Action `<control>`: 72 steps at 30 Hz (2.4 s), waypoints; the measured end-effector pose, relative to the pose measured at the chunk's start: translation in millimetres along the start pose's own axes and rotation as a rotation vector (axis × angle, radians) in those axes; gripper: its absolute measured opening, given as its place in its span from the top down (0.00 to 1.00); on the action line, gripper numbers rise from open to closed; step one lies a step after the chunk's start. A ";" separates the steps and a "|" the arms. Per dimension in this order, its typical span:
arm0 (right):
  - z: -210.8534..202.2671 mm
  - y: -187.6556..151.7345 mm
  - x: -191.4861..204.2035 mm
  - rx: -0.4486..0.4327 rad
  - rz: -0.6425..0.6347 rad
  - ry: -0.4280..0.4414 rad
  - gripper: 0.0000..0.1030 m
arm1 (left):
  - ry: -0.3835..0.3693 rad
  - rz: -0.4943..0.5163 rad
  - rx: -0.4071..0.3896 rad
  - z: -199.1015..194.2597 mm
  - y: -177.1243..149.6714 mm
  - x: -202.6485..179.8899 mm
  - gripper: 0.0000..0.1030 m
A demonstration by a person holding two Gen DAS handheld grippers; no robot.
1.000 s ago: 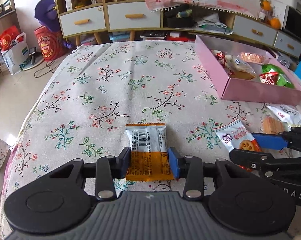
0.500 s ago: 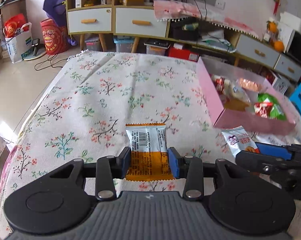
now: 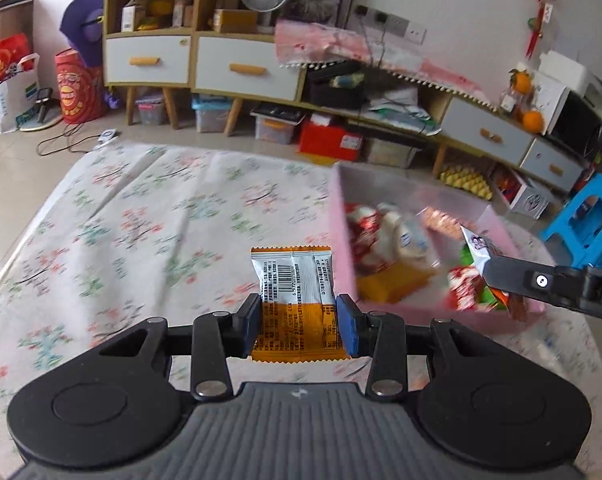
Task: Organize snacks
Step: 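Carry the red biscuit pack and orange-and-white pack in both tools into the pink box, then open both tools to drop the two biscuit packs in the box, then withdraw both tools from the box back over the remaining snacks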
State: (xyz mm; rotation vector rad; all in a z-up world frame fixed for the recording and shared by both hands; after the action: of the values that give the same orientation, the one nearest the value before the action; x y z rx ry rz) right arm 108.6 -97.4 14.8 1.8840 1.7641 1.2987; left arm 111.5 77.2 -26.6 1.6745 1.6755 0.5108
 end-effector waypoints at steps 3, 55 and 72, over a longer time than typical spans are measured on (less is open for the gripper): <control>5.3 8.2 -24.2 -0.003 0.070 -0.009 0.61 | -0.022 -0.001 -0.009 10.9 4.9 -15.6 0.64; 12.6 3.2 -74.2 0.057 0.166 -0.050 0.32 | -0.013 0.123 0.025 34.6 -7.3 -67.7 0.27; -49.3 -20.6 -71.9 0.048 -0.027 -0.134 0.17 | -0.031 0.193 0.083 -2.6 -41.1 -55.2 0.11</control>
State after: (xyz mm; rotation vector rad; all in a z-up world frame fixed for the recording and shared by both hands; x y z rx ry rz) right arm 68.2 -175.5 -2.1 1.9182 1.7608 1.1025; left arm 76.3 20.3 -43.0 1.9071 1.5400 0.5089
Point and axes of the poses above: each gripper's, at about its wrist camera, not at the fingertips, and z roughly the way its jaws point, x to its left, y to its top, the point moved 4 cm from there along z, roughly the way its jaws point, and after that the axes turned 2 degrees about -z, right-handed, at the moved point
